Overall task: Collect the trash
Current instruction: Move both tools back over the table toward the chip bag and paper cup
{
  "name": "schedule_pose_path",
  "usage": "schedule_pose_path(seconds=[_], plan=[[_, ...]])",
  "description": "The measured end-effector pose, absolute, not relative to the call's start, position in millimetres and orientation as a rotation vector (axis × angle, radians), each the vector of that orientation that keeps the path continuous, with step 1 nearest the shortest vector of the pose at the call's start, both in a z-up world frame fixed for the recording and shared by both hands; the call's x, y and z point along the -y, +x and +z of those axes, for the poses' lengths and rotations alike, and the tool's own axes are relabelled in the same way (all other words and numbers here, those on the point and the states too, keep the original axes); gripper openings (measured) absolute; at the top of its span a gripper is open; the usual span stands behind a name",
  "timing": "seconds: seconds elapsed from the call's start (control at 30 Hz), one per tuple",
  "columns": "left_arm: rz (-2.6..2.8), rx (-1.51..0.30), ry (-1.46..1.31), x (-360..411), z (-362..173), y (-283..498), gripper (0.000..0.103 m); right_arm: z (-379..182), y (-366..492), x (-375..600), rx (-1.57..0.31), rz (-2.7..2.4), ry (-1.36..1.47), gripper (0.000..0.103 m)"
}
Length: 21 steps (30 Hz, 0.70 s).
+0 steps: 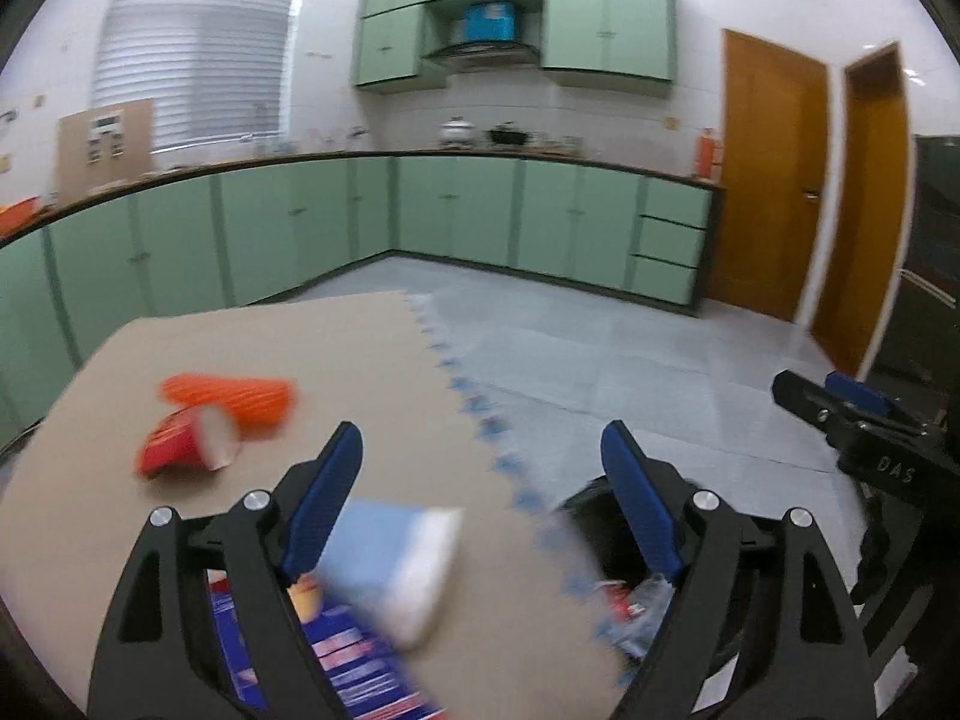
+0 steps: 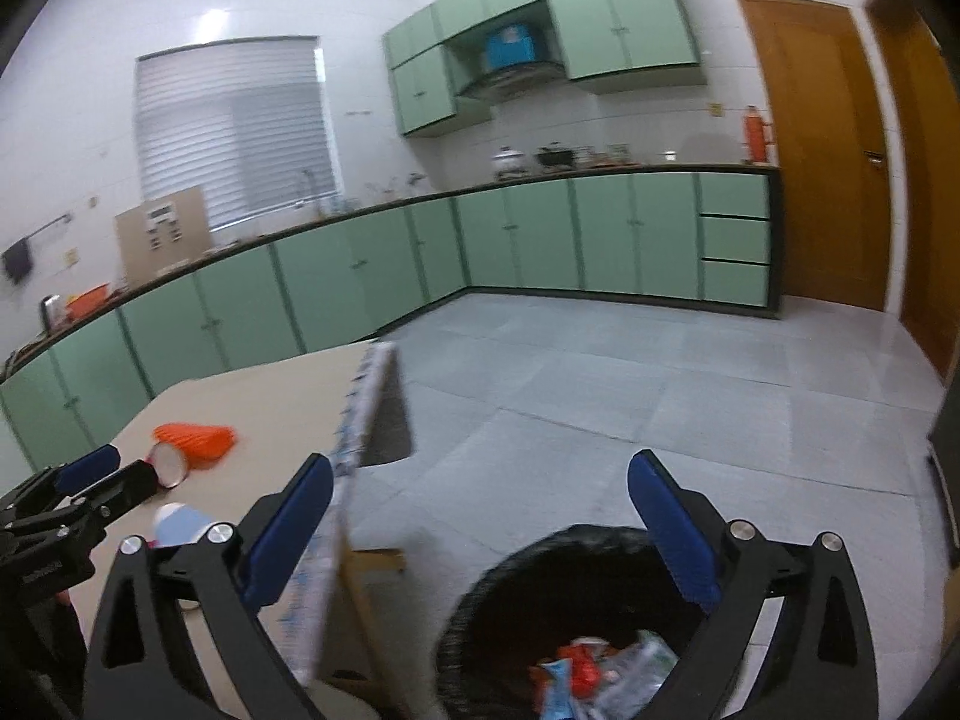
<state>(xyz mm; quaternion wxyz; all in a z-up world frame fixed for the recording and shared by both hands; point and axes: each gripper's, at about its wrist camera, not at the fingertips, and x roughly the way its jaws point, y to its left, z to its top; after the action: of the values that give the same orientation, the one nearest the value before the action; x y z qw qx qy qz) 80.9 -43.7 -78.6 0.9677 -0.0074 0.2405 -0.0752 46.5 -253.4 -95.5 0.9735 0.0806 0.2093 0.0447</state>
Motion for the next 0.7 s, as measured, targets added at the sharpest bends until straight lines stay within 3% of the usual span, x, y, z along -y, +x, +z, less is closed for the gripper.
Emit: schedule_pose_path(seconds=[0.37,0.7], plan=[[0.034,-0.593,-0.076,-33.4,-105.4,52.5,0.08,-114.3,44.1,158.3,-0.454,0.271,0.111,0.097],[0.04,-0.739,-0.13,-52.7,-145.4,59.6,0.08,-120.1,43.0,126.2,-0.47,0.316,0.043,0.097]])
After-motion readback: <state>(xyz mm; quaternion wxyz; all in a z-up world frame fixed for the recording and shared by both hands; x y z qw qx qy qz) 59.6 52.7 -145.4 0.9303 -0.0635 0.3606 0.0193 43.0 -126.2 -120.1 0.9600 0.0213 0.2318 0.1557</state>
